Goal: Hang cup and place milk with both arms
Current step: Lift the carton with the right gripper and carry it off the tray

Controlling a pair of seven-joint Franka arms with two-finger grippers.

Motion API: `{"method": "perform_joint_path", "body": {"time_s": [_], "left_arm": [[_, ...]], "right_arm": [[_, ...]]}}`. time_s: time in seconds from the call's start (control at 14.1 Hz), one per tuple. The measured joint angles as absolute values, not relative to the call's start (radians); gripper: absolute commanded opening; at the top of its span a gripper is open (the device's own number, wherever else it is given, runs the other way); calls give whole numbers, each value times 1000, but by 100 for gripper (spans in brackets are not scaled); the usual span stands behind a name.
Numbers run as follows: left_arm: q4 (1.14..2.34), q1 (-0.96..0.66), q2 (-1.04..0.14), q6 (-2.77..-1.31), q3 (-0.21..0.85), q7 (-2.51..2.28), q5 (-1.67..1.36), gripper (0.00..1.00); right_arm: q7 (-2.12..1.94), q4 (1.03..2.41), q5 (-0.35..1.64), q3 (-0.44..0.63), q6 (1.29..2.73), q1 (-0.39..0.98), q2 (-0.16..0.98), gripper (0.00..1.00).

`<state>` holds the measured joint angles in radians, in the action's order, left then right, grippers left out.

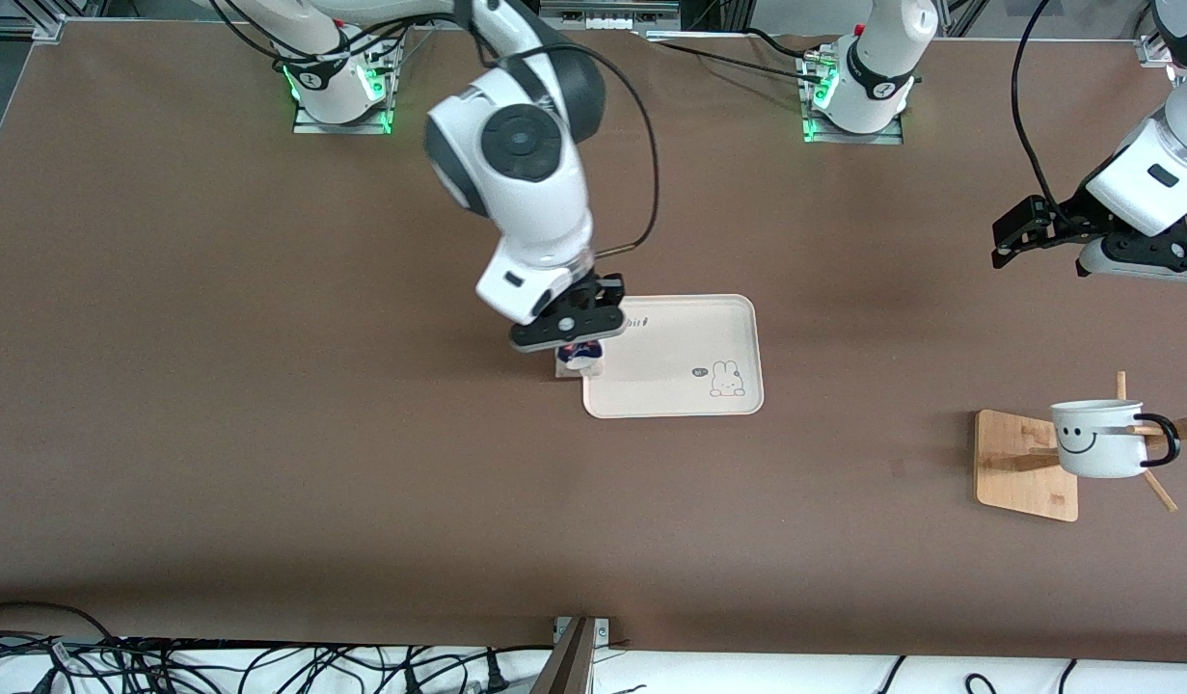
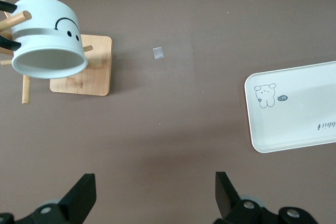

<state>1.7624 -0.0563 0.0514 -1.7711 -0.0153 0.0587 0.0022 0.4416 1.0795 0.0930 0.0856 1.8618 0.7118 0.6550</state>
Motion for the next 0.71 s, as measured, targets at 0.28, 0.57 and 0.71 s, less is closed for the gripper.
{"method": "perform_joint_path", "body": {"time_s": [0.28, 0.57, 0.71], "left_arm": [[1760, -60, 51, -1770, 0, 49, 2, 100], [1739, -60, 35, -1770, 0, 49, 2, 100], [1727, -60, 25, -1770, 0, 49, 2, 100]], "right_arm": [[208, 1138, 134, 91, 1802, 561, 605, 43], [-39, 1316, 147, 99, 1800, 384, 521, 44], [-116, 1403, 149, 115, 1801, 308, 490, 44]]}}
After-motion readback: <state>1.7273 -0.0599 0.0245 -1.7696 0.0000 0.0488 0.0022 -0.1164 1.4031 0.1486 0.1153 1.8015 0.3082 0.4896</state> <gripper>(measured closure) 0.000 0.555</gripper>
